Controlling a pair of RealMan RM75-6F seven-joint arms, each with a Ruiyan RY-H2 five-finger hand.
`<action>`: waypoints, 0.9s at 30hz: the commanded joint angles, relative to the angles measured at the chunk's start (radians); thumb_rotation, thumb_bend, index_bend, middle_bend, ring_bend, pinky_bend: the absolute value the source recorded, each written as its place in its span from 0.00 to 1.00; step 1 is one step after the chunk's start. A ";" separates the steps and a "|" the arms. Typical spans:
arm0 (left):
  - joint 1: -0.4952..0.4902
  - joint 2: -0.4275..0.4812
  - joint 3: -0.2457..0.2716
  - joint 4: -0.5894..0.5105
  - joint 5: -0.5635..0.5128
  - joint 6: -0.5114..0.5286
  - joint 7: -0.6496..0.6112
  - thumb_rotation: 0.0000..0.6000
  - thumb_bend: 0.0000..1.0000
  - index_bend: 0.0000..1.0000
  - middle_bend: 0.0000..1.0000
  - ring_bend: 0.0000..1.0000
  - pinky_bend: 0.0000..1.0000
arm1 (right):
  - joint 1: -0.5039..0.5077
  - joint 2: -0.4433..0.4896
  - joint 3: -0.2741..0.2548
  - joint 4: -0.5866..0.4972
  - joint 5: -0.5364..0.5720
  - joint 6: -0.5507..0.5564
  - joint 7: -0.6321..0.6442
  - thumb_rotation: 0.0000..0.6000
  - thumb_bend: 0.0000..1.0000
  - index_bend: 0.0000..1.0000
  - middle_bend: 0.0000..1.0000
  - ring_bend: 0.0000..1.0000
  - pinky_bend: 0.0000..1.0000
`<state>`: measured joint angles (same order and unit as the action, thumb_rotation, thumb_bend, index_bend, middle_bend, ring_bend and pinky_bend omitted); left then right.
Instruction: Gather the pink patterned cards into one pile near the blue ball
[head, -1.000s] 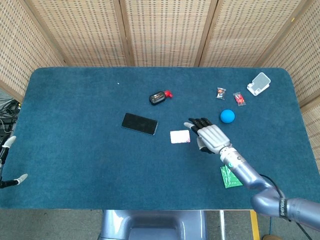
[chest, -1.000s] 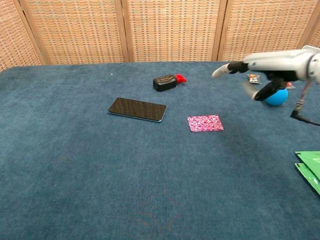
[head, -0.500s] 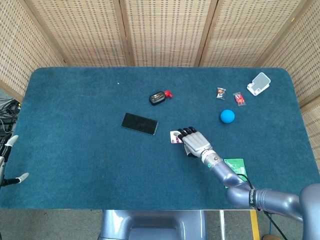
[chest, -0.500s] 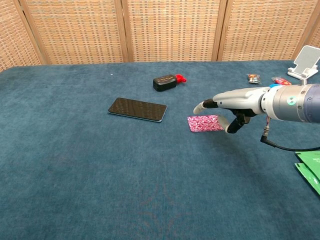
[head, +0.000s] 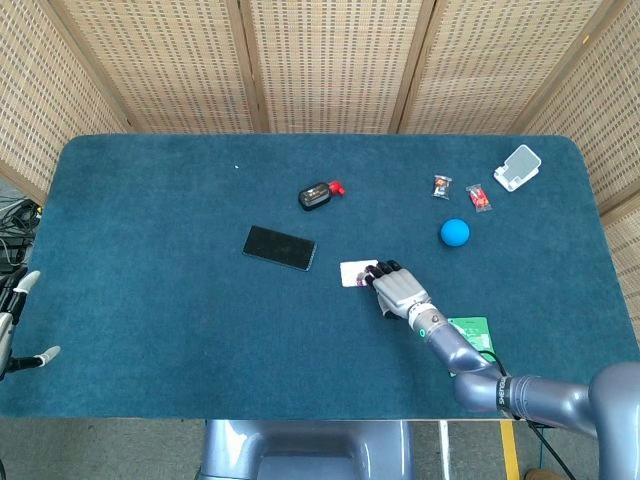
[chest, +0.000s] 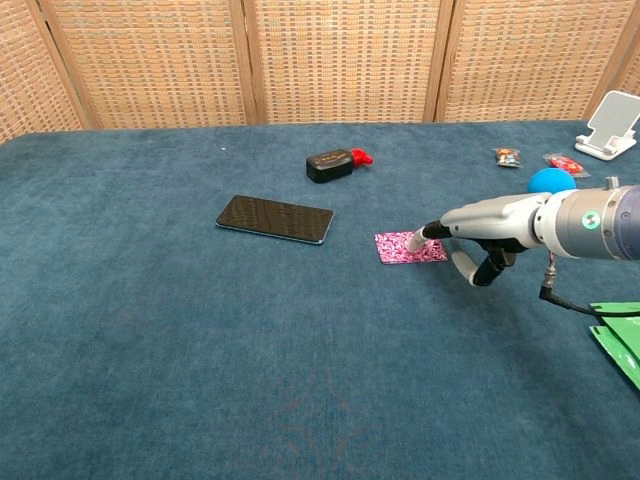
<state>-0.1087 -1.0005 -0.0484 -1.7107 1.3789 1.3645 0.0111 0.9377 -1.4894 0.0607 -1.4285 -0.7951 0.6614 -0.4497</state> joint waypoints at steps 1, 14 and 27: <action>0.000 0.001 0.001 -0.001 0.001 0.000 0.000 1.00 0.00 0.00 0.00 0.00 0.00 | 0.006 0.002 -0.014 -0.003 0.005 0.004 -0.012 1.00 1.00 0.14 0.13 0.06 0.10; -0.001 0.004 0.001 -0.002 0.002 0.000 -0.009 1.00 0.00 0.00 0.00 0.00 0.00 | 0.023 0.031 -0.088 0.024 0.108 0.040 -0.106 1.00 1.00 0.14 0.13 0.06 0.11; 0.000 0.005 0.007 -0.010 0.013 0.008 -0.004 1.00 0.00 0.00 0.00 0.00 0.00 | 0.024 0.111 -0.160 -0.009 0.197 0.039 -0.151 1.00 1.00 0.14 0.13 0.06 0.11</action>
<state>-0.1083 -0.9960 -0.0418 -1.7205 1.3919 1.3729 0.0070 0.9615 -1.3842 -0.0945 -1.4318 -0.6020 0.6990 -0.5975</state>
